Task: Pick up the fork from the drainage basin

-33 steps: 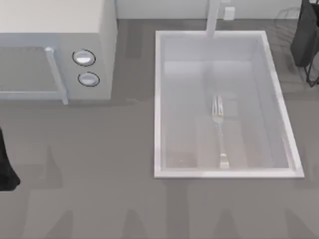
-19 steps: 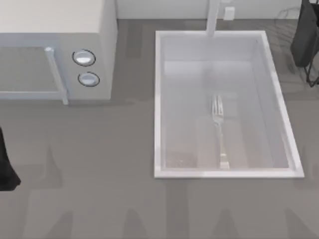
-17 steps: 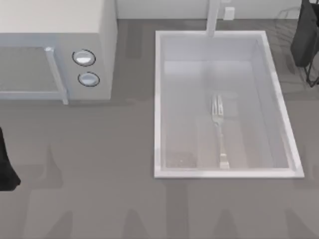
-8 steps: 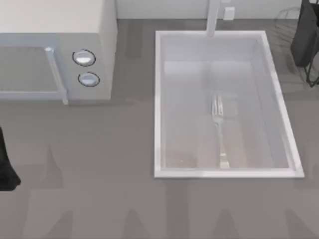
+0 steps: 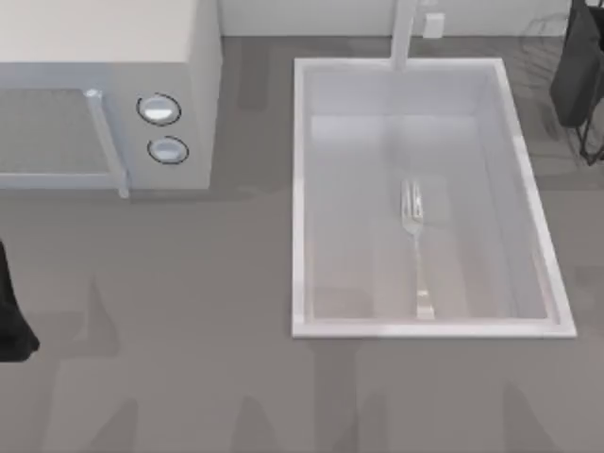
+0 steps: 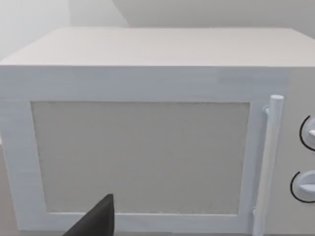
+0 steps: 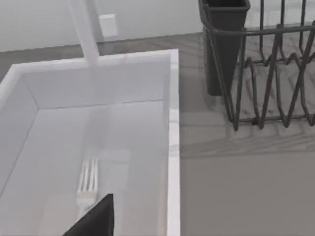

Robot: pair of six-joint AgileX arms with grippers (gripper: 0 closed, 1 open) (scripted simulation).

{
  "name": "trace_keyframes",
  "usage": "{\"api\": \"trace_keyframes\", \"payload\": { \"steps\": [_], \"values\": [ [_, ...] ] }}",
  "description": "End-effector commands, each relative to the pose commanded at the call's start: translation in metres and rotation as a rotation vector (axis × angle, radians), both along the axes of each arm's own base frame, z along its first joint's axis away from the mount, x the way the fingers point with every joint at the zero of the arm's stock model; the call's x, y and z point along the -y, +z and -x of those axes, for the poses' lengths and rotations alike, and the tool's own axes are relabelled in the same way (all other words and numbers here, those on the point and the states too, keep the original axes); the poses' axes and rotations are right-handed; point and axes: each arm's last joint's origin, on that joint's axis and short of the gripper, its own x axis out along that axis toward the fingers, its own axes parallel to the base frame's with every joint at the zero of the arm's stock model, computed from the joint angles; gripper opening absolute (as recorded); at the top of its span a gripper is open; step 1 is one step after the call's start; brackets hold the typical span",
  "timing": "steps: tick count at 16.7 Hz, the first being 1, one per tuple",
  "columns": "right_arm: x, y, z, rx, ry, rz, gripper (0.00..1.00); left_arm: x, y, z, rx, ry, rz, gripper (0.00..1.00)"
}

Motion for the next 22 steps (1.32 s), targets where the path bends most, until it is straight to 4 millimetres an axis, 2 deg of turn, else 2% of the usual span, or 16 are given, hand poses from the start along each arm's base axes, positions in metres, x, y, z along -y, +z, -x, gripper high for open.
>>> {"api": "trace_keyframes", "payload": {
  "steps": [3,6,8,10,13,16,19,22],
  "values": [
    [-0.010,0.038,-0.028,-0.186,0.018,-0.048,1.00,0.000,0.000,0.000,0.000,0.000,0.000,1.00],
    [-0.026,0.070,-0.073,-0.393,0.029,-0.075,1.00,0.000,0.000,0.000,0.000,0.000,0.000,1.00],
    [-0.042,0.081,-0.111,-0.535,0.032,-0.078,1.00,0.000,0.000,0.000,0.000,0.000,0.000,1.00],
    [-0.062,0.083,-0.153,-0.674,0.033,-0.069,1.00,0.000,0.000,0.000,0.000,0.000,0.000,1.00],
    [-0.096,0.065,-0.213,-0.862,0.032,-0.033,1.00,0.000,0.000,0.000,0.000,0.000,0.000,1.00],
    [-0.130,0.026,-0.263,-1.023,0.031,0.020,1.00,0.000,0.000,0.000,0.000,0.000,0.000,1.00],
    [-0.158,-0.017,-0.295,-1.142,0.034,0.074,1.00,0.000,0.000,0.000,0.000,0.000,0.000,1.00],
    [-0.176,-0.050,-0.311,-1.212,0.040,0.113,1.00,0.000,0.000,0.000,0.000,0.000,0.000,1.00]
  ]
}}
